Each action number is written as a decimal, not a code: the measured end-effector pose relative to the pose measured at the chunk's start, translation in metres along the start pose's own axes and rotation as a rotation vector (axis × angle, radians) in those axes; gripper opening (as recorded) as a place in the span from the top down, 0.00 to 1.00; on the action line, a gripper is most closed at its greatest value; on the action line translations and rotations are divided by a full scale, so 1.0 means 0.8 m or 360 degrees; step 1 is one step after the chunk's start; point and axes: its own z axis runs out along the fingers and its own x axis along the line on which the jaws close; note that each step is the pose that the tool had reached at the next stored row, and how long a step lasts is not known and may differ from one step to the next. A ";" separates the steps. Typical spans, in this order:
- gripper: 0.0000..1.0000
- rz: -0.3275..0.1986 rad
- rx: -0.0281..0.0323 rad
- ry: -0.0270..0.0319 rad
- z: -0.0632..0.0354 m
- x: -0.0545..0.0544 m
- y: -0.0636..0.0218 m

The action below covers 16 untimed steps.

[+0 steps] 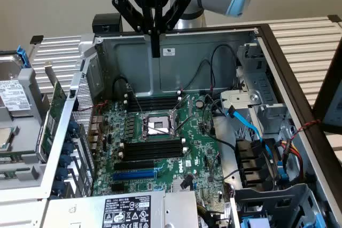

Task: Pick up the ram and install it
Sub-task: 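Reach for the ram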

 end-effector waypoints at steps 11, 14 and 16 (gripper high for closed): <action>0.89 0.0000 -0.00001 0.00000 0.000 0.000 0.000; 0.89 0.0000 0.00001 0.00001 0.000 0.001 0.000; 0.89 0.0000 0.00002 0.00002 0.000 0.005 0.000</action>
